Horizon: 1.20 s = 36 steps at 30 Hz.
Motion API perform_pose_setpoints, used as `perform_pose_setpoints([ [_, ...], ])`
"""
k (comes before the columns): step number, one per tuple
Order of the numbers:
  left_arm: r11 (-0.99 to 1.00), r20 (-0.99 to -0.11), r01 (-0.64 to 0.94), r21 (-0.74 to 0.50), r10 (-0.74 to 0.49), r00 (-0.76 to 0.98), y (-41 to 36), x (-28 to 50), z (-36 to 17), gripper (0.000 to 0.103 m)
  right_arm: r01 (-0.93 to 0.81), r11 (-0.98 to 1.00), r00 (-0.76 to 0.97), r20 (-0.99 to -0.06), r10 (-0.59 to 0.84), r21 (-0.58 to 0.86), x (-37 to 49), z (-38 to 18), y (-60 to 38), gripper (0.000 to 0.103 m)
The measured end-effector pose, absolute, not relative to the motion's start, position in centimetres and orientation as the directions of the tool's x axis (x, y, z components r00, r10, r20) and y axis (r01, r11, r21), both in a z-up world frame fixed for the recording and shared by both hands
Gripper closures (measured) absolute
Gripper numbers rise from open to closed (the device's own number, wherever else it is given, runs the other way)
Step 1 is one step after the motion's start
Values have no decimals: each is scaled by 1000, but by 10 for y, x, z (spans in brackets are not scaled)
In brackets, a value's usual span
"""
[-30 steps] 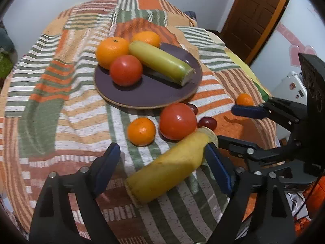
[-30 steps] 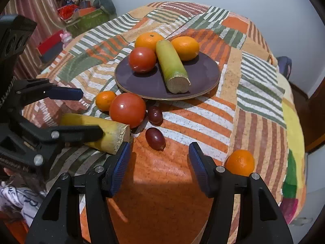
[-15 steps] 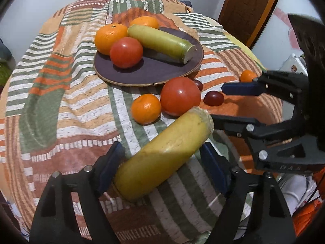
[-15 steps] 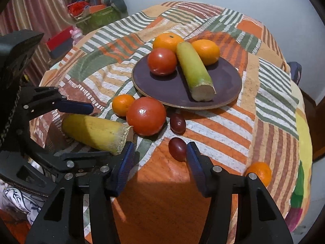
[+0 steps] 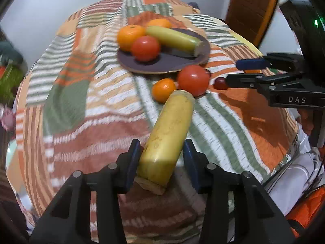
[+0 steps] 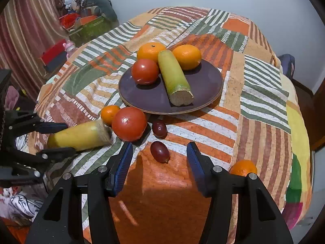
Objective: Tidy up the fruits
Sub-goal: 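Grasp the yellow squash with the left tool while the right tool approaches a red tomato, then grasp the red tomato with the right tool while the left tool lifts the squash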
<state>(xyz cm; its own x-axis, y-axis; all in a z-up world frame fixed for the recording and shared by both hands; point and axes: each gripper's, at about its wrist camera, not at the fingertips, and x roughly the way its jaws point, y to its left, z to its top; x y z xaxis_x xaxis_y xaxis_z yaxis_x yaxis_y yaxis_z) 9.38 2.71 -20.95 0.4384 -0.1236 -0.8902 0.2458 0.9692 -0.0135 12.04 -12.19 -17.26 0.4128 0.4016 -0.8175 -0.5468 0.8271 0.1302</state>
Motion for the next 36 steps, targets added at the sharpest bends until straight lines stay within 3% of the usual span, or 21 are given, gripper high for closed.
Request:
perform_pose_setpoints([
  [9, 995, -894, 72, -66, -91, 439, 70, 84, -208, 62, -581, 804, 408, -809, 424, 128, 114, -168, -107, 51],
  [36, 986, -903, 146, -82, -136, 408, 52, 137, -232, 63, -643, 756, 351, -831, 432, 122, 133, -187, -65, 51],
])
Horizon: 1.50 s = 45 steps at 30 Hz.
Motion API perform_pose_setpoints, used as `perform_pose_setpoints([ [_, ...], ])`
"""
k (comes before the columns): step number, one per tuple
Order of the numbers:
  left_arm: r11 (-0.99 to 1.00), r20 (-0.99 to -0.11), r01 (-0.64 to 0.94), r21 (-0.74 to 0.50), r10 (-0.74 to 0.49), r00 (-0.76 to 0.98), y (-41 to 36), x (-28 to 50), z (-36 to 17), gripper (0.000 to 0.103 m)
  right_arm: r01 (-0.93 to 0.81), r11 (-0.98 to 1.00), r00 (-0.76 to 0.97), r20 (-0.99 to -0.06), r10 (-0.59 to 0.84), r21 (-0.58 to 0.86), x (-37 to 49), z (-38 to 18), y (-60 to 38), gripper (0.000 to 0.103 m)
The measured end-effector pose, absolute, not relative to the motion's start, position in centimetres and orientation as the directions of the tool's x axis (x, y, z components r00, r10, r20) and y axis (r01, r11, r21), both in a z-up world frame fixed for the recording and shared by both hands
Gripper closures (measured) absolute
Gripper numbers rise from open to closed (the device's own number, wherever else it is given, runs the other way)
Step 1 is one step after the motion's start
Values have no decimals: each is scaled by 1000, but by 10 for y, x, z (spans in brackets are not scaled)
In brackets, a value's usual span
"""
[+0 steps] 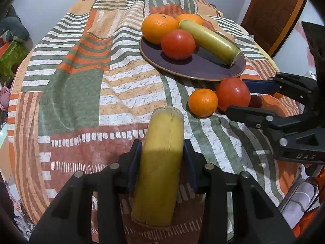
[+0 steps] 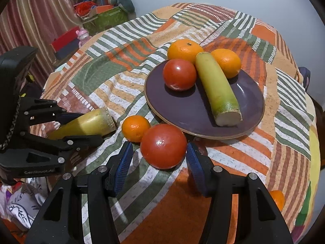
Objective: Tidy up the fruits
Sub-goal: 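Grasp the red tomato with the right tool while the left tool lifts the squash, then lower the squash onto the plate with the left tool while the right tool places the tomato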
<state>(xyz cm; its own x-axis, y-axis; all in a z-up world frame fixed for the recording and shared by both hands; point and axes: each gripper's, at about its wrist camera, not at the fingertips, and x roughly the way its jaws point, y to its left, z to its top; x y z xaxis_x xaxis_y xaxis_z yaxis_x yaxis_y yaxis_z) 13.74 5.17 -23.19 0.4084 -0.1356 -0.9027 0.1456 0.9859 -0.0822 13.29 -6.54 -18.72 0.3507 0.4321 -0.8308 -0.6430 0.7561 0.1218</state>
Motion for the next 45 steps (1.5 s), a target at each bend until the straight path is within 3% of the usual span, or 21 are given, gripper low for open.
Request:
perform_pose_setpoints([
  [9, 979, -885, 156, -128, -184, 427, 49, 140, -217, 64, -633, 759, 335, -829, 448, 155, 138, -192, -70, 59],
  [25, 977, -815, 165, -135, -204, 542, 41, 149, -163, 67, -577, 798, 452, -745, 491, 175, 138, -148, -105, 59],
  [45, 963, -780, 216, -164, -260, 570, 11, 187, -144, 67, -495, 854, 548, -706, 448, 158, 170, -130, -143, 59],
])
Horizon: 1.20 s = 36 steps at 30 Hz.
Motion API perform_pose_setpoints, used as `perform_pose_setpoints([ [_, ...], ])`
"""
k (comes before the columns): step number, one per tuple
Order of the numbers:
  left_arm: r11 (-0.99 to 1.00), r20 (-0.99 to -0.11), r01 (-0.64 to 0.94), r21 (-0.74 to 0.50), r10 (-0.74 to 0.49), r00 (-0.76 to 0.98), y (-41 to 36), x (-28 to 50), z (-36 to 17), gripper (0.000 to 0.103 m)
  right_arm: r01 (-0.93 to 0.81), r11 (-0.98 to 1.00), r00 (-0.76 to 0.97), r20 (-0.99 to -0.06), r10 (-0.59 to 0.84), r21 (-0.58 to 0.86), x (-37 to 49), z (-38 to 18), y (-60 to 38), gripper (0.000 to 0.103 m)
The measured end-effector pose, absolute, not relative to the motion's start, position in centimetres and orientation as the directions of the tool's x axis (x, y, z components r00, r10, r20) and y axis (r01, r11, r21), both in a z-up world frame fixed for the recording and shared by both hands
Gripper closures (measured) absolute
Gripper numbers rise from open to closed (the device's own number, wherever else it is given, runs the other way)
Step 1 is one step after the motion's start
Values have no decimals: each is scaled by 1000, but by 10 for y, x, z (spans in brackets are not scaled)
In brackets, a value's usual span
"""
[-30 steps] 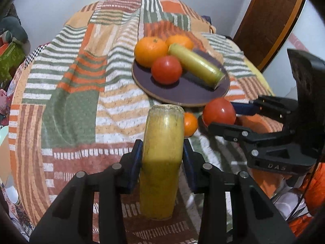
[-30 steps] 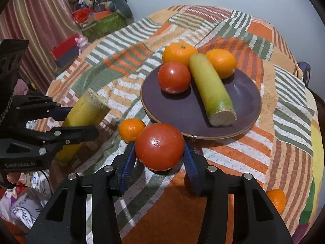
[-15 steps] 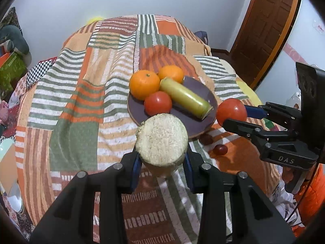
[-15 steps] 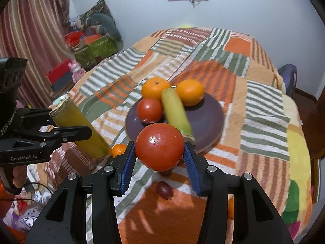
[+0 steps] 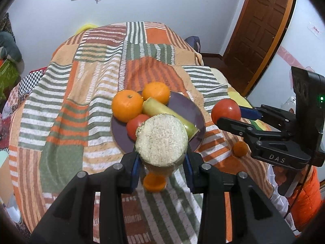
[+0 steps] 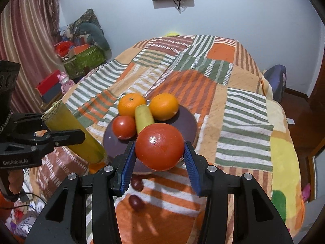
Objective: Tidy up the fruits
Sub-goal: 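Lower the squash onto the plate with the left tool while the right tool places the tomato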
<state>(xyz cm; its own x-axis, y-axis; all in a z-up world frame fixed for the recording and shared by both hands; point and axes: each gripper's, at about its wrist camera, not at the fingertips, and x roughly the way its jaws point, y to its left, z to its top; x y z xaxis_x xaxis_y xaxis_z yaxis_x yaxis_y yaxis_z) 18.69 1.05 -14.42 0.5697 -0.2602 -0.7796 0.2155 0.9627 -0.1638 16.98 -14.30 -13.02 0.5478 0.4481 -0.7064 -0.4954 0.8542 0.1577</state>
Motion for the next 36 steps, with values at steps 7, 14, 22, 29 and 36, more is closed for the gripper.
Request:
perform_pose_setpoints([
  [7, 959, -801, 229, -168, -268, 534, -3, 209, -161, 67, -491, 859, 542, -720, 433, 147, 186, -137, -144, 59],
  [14, 958, -809, 218, -188, -277, 518, -5, 228, -172, 67, -491, 859, 525, -739, 422, 142, 203, -147, -141, 59],
  [22, 960, -808, 207, -187, -271, 524, -4, 247, -178, 67, -480, 865, 513, -753, 413, 148, 223, -159, -132, 59],
  [29, 962, -800, 199, -188, -268, 537, -2, 257, -178, 67, -484, 862, 473, -783, 405, 153, 241, -174, -118, 59],
  [36, 969, -792, 191, -157, -239, 561, -8, 263, -180, 66, -488, 858, 441, -803, 402, 162, 248, -183, -111, 58],
])
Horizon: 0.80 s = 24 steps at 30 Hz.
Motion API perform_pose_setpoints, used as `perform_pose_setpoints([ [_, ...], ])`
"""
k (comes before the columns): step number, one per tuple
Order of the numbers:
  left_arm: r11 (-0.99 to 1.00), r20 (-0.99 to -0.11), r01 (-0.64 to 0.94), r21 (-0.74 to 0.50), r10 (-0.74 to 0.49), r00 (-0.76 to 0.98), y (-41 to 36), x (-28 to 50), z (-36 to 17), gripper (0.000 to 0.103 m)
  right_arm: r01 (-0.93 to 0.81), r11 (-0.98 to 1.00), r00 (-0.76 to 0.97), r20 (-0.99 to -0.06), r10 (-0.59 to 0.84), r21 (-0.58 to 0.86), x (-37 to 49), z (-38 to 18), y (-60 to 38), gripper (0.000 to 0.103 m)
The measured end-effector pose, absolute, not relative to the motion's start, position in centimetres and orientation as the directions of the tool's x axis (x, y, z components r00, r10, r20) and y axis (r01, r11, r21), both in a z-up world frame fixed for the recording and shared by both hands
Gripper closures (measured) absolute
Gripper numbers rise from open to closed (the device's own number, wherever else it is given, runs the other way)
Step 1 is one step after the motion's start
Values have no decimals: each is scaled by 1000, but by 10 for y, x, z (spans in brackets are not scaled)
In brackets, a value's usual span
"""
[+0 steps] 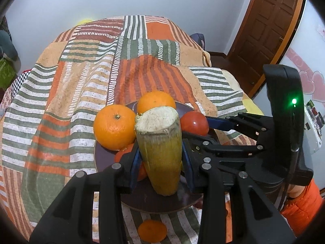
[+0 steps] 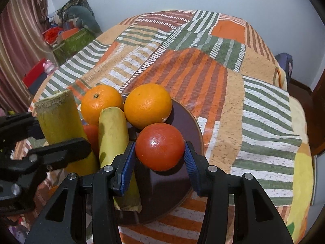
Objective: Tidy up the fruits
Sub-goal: 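Lower the squash onto the plate with the left tool while the right tool places the tomato, then grasp a small mandarin with the right tool while the left tool grasps another mandarin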
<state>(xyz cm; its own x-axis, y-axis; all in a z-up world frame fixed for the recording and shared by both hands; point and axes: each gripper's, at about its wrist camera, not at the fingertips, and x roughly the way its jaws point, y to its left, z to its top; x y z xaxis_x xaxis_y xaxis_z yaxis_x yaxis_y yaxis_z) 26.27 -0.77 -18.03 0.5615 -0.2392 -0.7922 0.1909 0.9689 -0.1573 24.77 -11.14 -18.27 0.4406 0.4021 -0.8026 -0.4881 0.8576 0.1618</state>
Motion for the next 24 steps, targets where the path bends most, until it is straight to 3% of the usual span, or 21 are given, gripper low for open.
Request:
perform_pose_setpoints([
  [7, 977, -805, 173, -122, -200, 558, -11, 267, -186, 58, -484, 859, 428, -811, 400, 169, 250, -181, -113, 56],
  [12, 980, -793, 155, -127, -194, 577, -5, 262, -179, 49, -488, 858, 454, -794, 404, 157, 244, -171, -116, 47],
  [21, 985, -761, 147, -92, -165, 627, 4, 240, -154, 45, -475, 872, 541, -744, 392, 115, 220, -137, -132, 46],
  [24, 986, -750, 142, -86, -158, 642, 8, 228, -145, 42, -466, 879, 571, -727, 382, 97, 209, -126, -141, 38],
])
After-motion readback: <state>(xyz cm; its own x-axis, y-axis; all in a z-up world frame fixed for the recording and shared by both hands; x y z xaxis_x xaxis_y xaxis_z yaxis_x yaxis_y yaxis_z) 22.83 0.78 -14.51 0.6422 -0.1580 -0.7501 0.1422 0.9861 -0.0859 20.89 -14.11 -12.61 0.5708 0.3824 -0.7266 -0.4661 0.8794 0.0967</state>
